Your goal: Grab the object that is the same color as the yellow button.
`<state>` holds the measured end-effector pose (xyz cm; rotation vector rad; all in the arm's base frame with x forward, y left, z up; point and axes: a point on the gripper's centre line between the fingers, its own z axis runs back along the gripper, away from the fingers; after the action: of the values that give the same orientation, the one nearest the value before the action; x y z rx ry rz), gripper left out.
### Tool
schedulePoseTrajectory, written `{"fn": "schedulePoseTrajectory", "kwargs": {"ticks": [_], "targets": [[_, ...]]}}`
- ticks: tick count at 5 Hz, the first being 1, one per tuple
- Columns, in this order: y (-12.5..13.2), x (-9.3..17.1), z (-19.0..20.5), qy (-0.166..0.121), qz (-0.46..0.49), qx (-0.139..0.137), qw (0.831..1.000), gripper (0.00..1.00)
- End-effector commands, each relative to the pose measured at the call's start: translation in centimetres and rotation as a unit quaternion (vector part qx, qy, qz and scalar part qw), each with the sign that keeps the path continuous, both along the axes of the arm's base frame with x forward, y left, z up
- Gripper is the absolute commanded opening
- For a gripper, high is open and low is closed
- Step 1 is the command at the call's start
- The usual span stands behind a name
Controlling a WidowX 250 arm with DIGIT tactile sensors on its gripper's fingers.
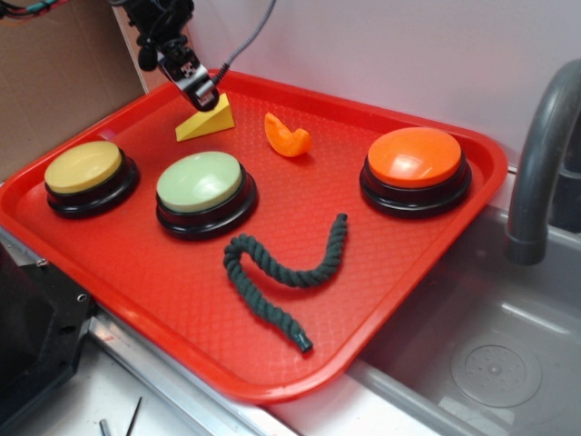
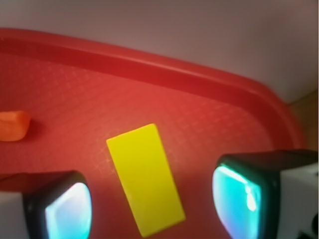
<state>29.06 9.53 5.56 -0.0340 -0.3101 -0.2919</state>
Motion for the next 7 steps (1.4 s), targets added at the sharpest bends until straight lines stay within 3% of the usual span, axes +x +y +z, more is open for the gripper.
{"fn": "schedulePoseTrajectory", "kwargs": {"ticks": [1,3,4,7], "targets": [[-0.3,1.1,2.3,-0.049,-0.016,0.003,0.999,1.00],[-0.3,1.1,2.3,-0.049,-0.016,0.003,0.999,1.00],[-1.2,2.0,1.1,-0.032,-0.073,0.031,0.996,1.00],[-1.9,4.1,-2.0,0.017,-0.088,0.035,0.995,1.00]]}}
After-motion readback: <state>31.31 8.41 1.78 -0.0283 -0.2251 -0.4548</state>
